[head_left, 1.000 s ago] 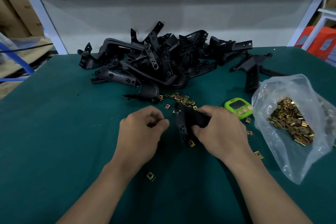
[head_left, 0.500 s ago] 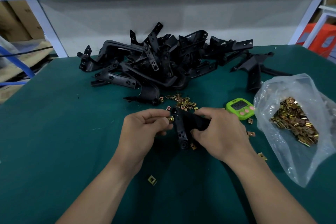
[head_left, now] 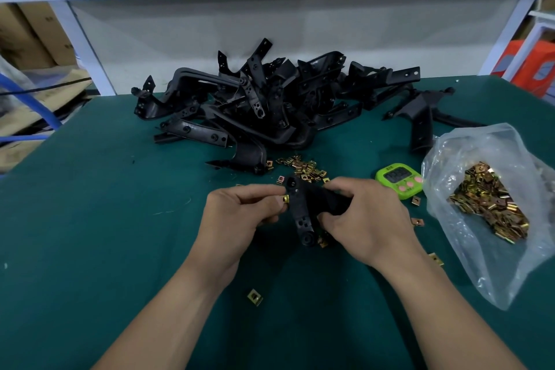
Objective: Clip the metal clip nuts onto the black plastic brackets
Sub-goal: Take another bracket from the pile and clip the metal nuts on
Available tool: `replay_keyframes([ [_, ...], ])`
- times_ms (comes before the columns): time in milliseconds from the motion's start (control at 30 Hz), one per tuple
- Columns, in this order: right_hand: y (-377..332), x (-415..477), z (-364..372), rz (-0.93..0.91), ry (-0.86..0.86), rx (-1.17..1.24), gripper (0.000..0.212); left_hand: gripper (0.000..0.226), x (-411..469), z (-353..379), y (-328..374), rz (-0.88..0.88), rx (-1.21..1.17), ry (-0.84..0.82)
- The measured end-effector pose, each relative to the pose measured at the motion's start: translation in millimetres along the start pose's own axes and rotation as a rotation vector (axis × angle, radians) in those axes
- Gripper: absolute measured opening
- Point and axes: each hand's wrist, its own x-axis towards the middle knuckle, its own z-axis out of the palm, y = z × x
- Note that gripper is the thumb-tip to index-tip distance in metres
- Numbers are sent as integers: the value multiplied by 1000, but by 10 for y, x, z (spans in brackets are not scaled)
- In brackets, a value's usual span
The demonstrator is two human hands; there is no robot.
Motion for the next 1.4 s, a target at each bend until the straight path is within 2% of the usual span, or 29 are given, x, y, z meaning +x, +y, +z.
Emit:
replay_keyframes([
  [233, -2, 0, 2, 3, -4, 16, 35, 31, 6, 7, -16, 20, 57, -16],
  [367, -2, 1, 8, -7, -15, 8, 32, 20, 25, 24, -42, 11, 86, 55],
  [633, -7, 3, -2, -11, -2, 16, 32, 15, 34, 41, -62, -10, 46, 18],
  [867, -37, -9, -16, -28, 1, 61, 35, 27, 28, 77, -75, -7, 11, 114],
  [1167, -67, -21, -7, -48, 11, 80, 34, 31, -8, 139, -77, -7, 67, 159],
  [1400, -87, -24, -19, -2, 23, 101, 33, 23, -11, 164, -68, 102, 88, 111],
])
